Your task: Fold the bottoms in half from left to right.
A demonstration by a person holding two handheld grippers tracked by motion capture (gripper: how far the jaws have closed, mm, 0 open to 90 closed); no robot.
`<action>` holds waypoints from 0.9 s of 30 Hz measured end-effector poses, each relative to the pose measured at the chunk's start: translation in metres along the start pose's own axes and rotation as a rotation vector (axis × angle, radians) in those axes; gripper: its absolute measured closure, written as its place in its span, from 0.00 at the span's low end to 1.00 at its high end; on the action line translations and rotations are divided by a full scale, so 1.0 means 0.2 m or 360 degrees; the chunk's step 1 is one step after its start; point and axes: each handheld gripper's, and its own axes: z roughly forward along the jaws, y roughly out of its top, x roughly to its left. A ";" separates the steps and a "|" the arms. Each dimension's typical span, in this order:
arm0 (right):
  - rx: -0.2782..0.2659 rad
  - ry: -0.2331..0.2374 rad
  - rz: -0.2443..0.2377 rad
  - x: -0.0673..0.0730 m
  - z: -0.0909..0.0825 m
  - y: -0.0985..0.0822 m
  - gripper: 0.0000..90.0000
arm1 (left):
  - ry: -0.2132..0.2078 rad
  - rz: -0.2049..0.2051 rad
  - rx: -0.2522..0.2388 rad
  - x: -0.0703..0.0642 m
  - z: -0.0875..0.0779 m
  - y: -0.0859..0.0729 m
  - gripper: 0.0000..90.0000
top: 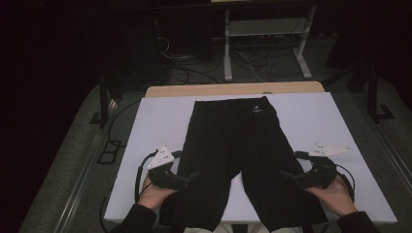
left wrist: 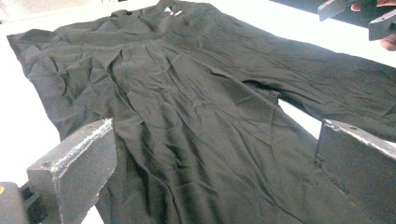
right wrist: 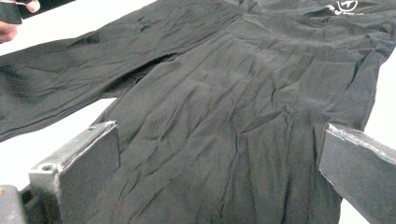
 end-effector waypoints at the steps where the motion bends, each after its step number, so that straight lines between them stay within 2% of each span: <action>1: 0.0000 0.0000 -0.0001 0.00 0.00 0.00 0.00 | -0.0002 0.0002 0.0004 0.00 0.00 0.00 0.00; 18: -0.0011 -0.0006 -0.0003 0.00 -0.01 0.01 0.00 | -0.0005 0.0014 0.0007 -0.01 0.01 0.00 0.00; 23: -0.0023 -0.0038 -0.0041 0.01 -0.01 0.04 0.00 | -0.0006 0.0011 0.0006 -0.01 0.01 0.00 0.00; 27: -0.0010 -0.0039 -0.0039 0.01 0.00 0.07 0.00 | -0.0003 -0.0001 0.0004 -0.01 0.01 0.00 0.00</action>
